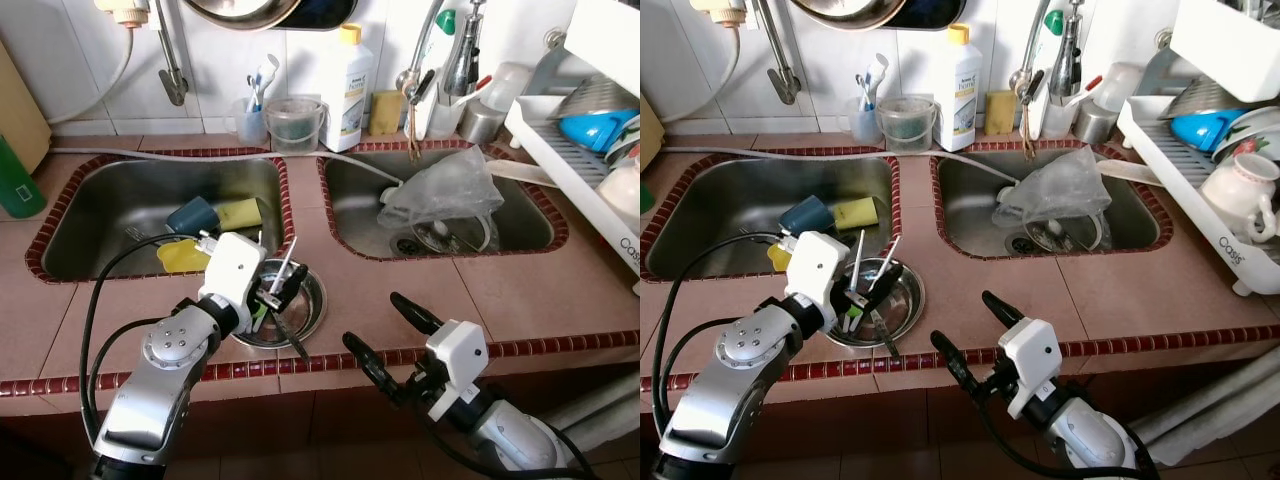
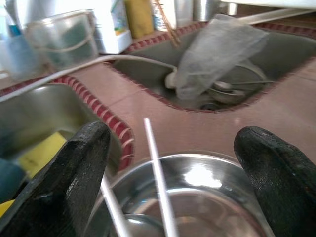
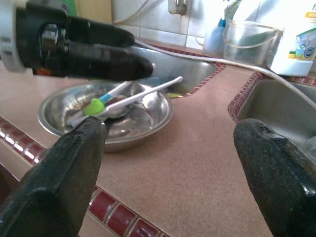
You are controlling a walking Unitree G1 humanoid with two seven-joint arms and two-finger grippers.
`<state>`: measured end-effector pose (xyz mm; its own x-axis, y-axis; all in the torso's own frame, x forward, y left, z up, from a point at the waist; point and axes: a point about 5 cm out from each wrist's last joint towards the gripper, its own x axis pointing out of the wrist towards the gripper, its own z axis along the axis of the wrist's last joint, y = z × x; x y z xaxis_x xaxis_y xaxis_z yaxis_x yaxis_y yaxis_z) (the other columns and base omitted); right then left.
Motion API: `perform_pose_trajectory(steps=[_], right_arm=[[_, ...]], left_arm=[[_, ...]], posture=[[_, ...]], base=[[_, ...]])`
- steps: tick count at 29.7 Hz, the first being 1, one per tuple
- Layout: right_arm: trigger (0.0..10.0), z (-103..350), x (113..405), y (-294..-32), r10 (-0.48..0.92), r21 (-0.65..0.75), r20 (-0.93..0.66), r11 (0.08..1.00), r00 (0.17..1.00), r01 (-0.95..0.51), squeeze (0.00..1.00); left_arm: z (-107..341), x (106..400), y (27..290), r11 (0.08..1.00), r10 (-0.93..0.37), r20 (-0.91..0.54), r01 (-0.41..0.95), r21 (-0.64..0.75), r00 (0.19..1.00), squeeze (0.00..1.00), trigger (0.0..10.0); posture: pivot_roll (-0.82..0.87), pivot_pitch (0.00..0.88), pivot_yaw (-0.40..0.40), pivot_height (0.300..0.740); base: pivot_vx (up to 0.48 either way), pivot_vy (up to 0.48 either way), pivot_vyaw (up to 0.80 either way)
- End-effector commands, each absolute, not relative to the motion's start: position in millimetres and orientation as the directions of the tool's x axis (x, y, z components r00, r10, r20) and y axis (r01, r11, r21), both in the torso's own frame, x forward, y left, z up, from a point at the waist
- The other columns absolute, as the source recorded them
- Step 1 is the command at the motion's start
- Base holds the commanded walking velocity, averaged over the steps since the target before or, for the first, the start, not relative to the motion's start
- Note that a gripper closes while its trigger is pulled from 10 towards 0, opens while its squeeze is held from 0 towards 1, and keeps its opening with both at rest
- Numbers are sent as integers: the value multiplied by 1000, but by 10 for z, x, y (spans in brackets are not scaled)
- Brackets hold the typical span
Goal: Kitchen organization
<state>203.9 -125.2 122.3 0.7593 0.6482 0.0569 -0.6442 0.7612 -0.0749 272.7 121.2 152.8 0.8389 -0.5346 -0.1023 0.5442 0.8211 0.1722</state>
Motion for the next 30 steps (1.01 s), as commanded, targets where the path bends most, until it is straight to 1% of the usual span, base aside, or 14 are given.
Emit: perform_pose_trajectory(steps=[1, 3, 5, 10, 16, 21, 25, 30], right_arm=[[10000, 1279, 2021, -1265, 654, -77, 66, 756, 753, -650, 0], [10000, 1286, 2017, -1266, 660, -80, 65, 751, 749, -655, 0], [10000, 1297, 2012, -1270, 663, -79, 60, 748, 746, -659, 0], [10000, 1309, 2005, -1266, 668, -77, 56, 744, 742, -664, 0], [10000, 1325, 2009, -1252, 669, -76, 57, 743, 741, -665, 0], [10000, 1353, 2023, -1227, 670, -69, 65, 742, 740, -666, 0], [10000, 1378, 2028, -1204, 671, -60, 78, 741, 737, -669, 0], [10000, 1380, 2028, -1207, 674, -59, 78, 739, 735, -671, 0]], left_arm=[[1535, 2677, 1172, 800, -561, -117, 573, 178, 819, 0, 10000], [1523, 2629, 1143, 781, -586, -129, 600, 173, 800, 0, 10000], [1487, 2571, 1117, 760, -603, -172, 627, 175, 779, 0, 10000], [1411, 2532, 1109, 745, -600, -243, 643, 176, 762, 0, 10000], [1394, 2528, 1063, 747, -590, -277, 643, 167, 758, 0, 10000], [1376, 2561, 1018, 768, -553, -301, 615, 176, 777, 0, 10000], [1429, 2627, 953, 798, -530, -275, 582, 159, 802, 0, 10000], [1470, 2633, 947, 806, -526, -262, 573, 148, 809, 0, 10000]], posture=[[-52, 104, 21, 740], [-50, 108, 24, 740], [-50, 111, 24, 740], [-48, 118, 28, 740], [-45, 121, 33, 740], [-47, 120, 35, 740], [-51, 112, 33, 740], [-50, 103, 29, 740]], base=[[0, 0, 0], [0, 0, 0], [0, 0, 0], [0, 0, 0], [0, 0, 0], [0, 0, 0], [0, 0, 0], [0, 0, 0]])
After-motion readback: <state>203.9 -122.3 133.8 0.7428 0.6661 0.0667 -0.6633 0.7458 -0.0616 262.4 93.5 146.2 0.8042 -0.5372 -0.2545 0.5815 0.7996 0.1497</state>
